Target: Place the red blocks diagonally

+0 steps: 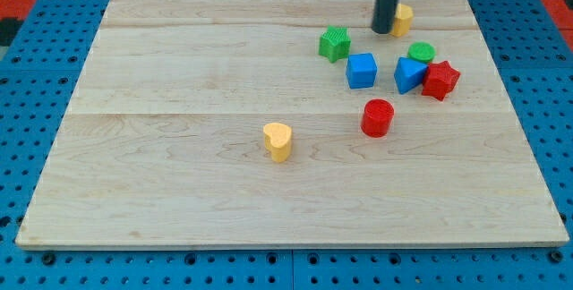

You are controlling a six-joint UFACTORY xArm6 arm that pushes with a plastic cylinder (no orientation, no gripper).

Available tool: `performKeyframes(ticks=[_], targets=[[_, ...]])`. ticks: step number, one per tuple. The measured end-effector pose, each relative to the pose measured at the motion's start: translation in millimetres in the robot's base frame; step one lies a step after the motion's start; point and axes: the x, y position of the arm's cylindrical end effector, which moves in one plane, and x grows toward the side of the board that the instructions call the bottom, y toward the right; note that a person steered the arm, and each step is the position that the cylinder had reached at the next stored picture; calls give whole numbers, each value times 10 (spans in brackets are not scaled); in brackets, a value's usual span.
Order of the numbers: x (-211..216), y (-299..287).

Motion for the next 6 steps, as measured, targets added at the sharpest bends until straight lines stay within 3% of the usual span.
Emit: performKeyframes(ticks=[2,3,4,5,6], targets=[[336,729],[784,1145],[1456,292],[1864,-251],[2580,-276]])
